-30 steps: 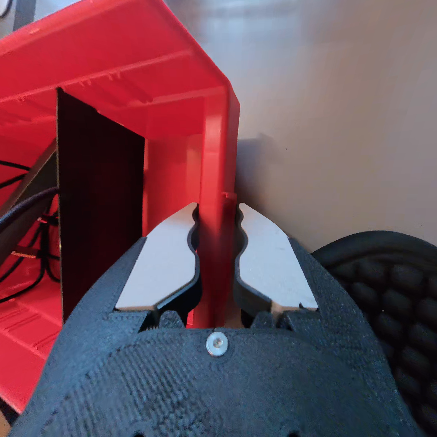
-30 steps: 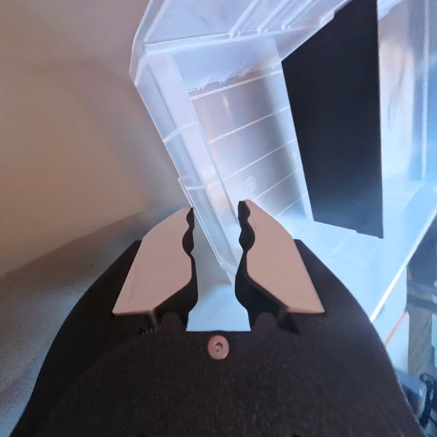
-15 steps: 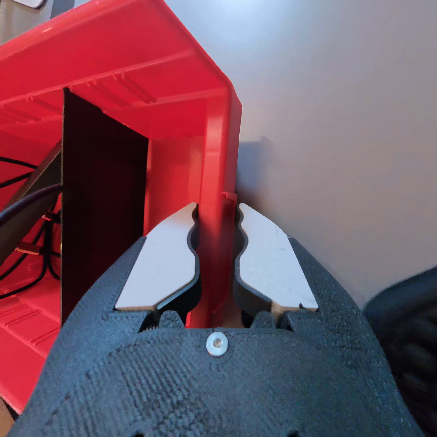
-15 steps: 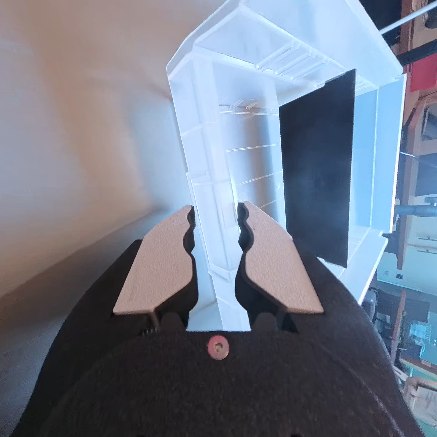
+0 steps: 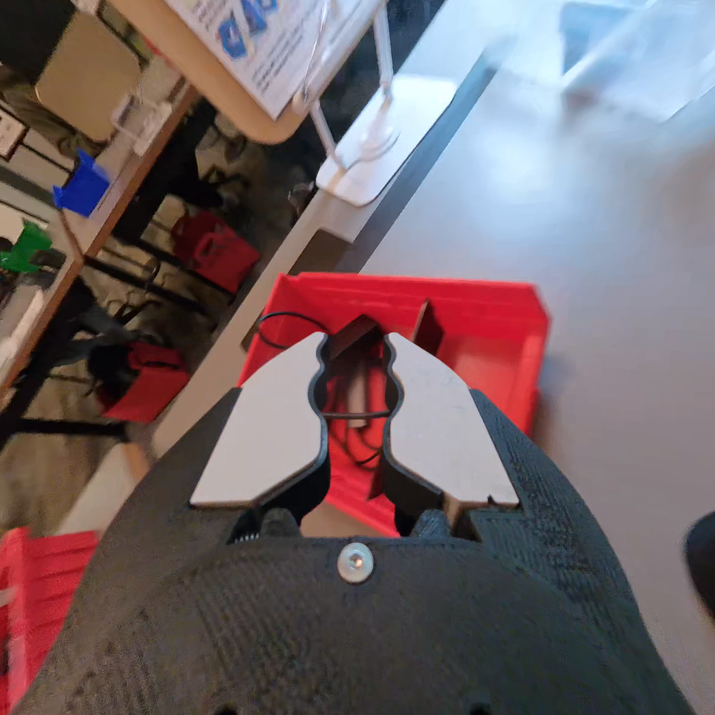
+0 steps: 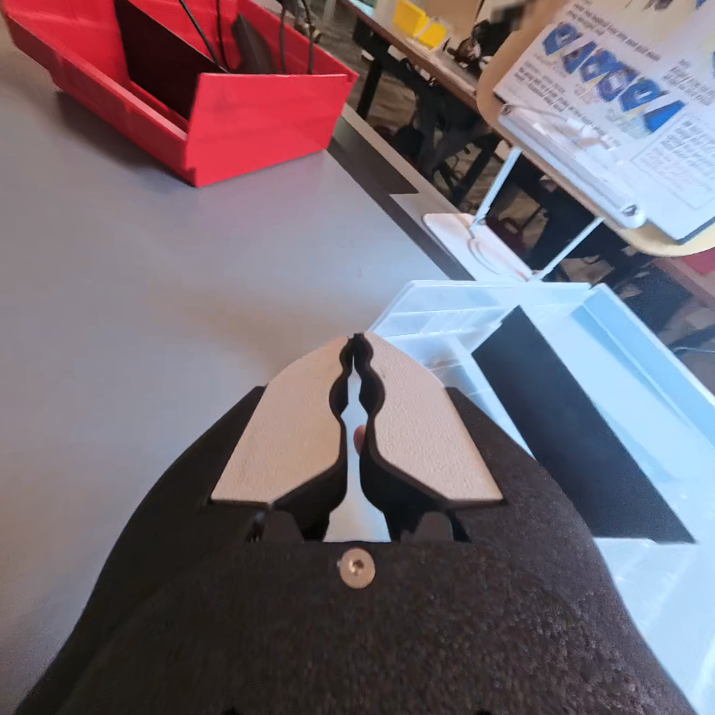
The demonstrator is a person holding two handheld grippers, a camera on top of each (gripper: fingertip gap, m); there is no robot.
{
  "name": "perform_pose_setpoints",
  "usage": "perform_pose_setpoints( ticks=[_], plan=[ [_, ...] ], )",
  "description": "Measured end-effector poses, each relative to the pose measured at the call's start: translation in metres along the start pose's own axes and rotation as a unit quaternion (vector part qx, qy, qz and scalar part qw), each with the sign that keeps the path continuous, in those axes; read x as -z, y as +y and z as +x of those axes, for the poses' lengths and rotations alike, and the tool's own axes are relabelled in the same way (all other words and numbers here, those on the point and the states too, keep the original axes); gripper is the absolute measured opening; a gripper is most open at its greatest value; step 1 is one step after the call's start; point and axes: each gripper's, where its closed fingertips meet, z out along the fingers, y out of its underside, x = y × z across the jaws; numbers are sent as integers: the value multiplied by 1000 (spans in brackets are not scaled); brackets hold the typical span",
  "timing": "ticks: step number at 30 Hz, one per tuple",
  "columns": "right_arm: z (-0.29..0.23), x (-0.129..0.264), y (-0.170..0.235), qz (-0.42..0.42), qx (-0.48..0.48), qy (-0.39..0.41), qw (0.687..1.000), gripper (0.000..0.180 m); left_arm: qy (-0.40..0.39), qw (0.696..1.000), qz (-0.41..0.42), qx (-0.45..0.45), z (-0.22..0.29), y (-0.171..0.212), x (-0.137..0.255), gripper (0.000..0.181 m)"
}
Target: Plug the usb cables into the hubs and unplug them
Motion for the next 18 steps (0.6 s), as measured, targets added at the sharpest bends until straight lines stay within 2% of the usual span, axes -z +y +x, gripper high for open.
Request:
perform_pose_setpoints(
  ticks=[1, 4, 5, 7, 10, 13, 18],
  plan=[
    [-3, -2, 1, -2, -10, -8, 1000, 0, -6, 999, -42, -21, -12, 4, -10, 28],
    [-2, -3, 6, 11, -32, 9, 999, 4, 8, 982, -161, -95, -32, 26, -51, 33],
    [-2, -3, 9, 11, -38, 12, 999, 16, 25, 973, -200, -114, -33, 37, -66, 34],
    [-3, -3, 15, 9, -57, 9, 998, 27, 57, 945, -282, -156, -35, 65, -90, 37],
    [-1, -3, 22, 8, -65, 9, 998, 28, 94, 899, -369, -215, -37, 99, -116, 37],
    [2, -3, 27, 2, -52, 12, 999, 28, 110, 865, -419, -251, -40, 124, -136, 40],
    [-5, -6, 29, 2, -54, -4, 999, 27, 107, 833, -450, -304, -45, 150, -163, 44]
  ],
)
